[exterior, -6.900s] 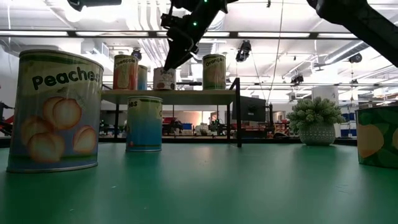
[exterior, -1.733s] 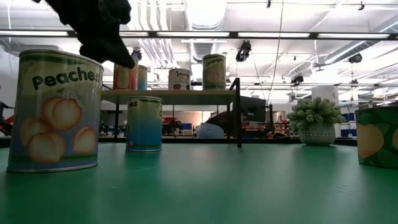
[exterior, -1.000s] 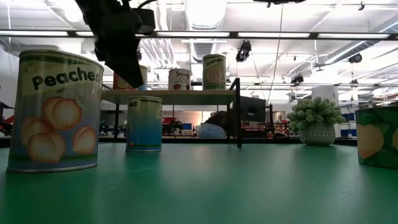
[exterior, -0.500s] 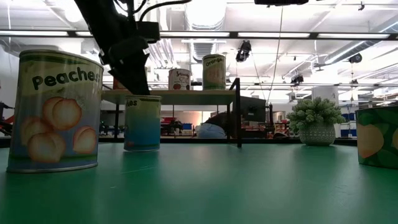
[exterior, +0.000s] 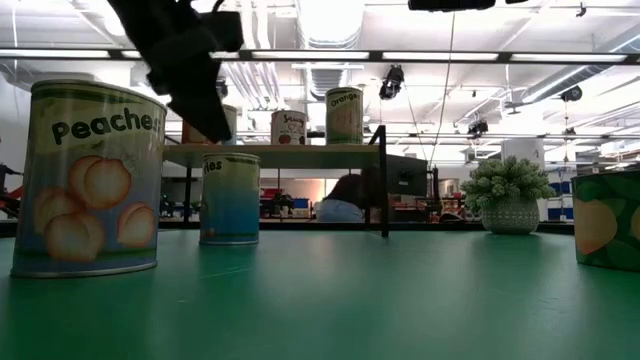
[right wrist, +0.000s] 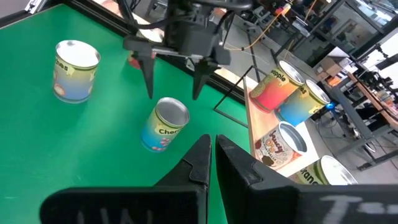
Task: Pick and place cans onto a shelf
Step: Put the canned cherries on the shelf
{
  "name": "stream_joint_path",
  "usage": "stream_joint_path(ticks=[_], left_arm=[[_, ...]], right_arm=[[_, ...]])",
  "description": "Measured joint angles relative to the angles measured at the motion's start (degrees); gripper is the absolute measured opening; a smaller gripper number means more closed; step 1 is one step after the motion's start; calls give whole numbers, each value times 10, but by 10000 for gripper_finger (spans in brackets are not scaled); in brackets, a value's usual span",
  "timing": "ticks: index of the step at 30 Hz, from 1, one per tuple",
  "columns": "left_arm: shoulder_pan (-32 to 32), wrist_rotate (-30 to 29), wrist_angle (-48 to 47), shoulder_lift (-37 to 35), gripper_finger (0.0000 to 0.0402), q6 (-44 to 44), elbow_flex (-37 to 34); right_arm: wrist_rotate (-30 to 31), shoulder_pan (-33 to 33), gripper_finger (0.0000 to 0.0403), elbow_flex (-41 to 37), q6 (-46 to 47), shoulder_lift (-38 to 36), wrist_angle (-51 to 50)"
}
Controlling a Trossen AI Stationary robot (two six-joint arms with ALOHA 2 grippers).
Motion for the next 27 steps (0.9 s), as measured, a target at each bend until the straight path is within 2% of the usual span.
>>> stream_joint_path(ticks=[4,8,18,27], left_arm=[[-10,-8,58,0,389,5,-40],[-12,-42,63,1,389,-12,-61],[-12,-43,172,8,385,-19,-116],[-12,-71,203,10,321,-23,-126]], right_arm=[[0,0,13,0,0,0,0],[0,0,13,0,0,0,0],[0,-4,13,0,-1,0,0],[0,-27,13,0,8,1,-1]])
